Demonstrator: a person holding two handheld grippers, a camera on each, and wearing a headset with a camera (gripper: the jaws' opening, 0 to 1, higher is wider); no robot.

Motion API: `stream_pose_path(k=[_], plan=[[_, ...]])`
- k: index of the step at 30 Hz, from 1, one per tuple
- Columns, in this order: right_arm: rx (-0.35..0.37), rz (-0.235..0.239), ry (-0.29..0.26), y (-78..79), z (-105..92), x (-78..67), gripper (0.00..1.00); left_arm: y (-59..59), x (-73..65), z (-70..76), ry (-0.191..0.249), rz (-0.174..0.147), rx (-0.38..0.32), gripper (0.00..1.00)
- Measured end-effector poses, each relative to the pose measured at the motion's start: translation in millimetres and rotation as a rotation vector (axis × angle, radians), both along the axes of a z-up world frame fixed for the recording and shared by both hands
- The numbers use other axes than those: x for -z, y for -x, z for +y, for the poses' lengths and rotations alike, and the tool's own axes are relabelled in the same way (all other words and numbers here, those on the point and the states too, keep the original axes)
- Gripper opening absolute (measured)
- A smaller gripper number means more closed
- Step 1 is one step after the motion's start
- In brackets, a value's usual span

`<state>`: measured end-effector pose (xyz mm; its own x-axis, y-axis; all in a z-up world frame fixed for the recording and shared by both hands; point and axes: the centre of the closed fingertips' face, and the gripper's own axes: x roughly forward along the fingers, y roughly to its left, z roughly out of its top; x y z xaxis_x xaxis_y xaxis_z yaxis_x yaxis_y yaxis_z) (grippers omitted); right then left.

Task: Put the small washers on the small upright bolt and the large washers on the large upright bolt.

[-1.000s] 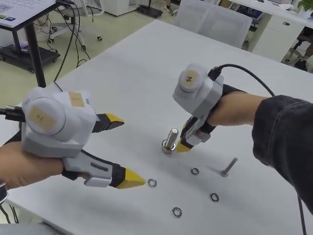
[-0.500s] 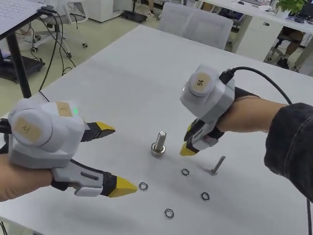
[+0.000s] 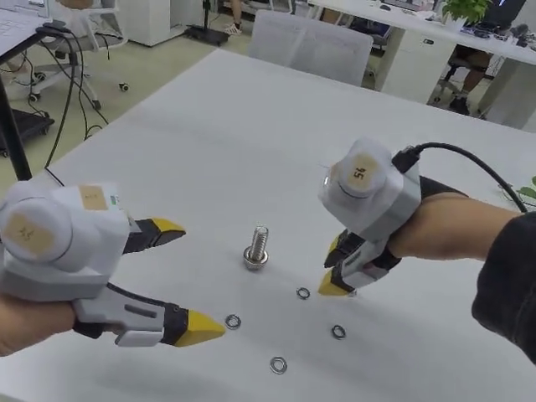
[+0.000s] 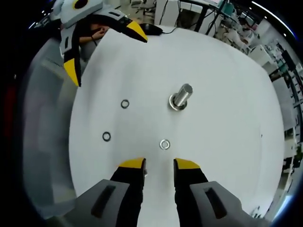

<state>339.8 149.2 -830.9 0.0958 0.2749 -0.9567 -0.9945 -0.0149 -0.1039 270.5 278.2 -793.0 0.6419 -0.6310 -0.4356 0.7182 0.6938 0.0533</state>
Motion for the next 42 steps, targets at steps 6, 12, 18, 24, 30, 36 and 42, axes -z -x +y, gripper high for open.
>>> stream_pose_path(k=[6, 12, 18, 24, 30, 36, 42], plan=[[0.023, 0.016, 0.009, 11.4, -14.7, 6.5, 0.25, 2.3, -0.1, -1.3, -0.001, -0.001, 0.007, 0.8], [0.051, 0.029, 0.011, 19.6, -27.7, 10.6, 0.25, 3.8, -0.8, -2.6, -0.003, -0.003, 0.013, 0.8], [0.075, 0.042, 0.016, 26.1, -38.1, 16.3, 0.25, 6.4, -0.7, -5.3, -0.005, 0.0, 0.024, 0.8], [0.096, 0.057, 0.018, 29.3, -46.3, 19.9, 0.24, 9.4, 0.9, -9.5, 0.003, 0.013, 0.04, 0.8], [0.115, 0.068, 0.023, 29.2, -52.7, 25.3, 0.24, 13.0, 2.3, -16.4, 0.025, 0.03, 0.066, 0.79], [0.122, 0.081, 0.021, 29.7, -51.1, 31.8, 0.24, 15.8, 4.3, -22.7, 0.04, 0.046, 0.089, 0.8], [0.118, 0.092, 0.019, 29.2, -44.5, 36.0, 0.23, 18.6, 4.6, -28.2, 0.061, 0.059, 0.109, 0.8]])
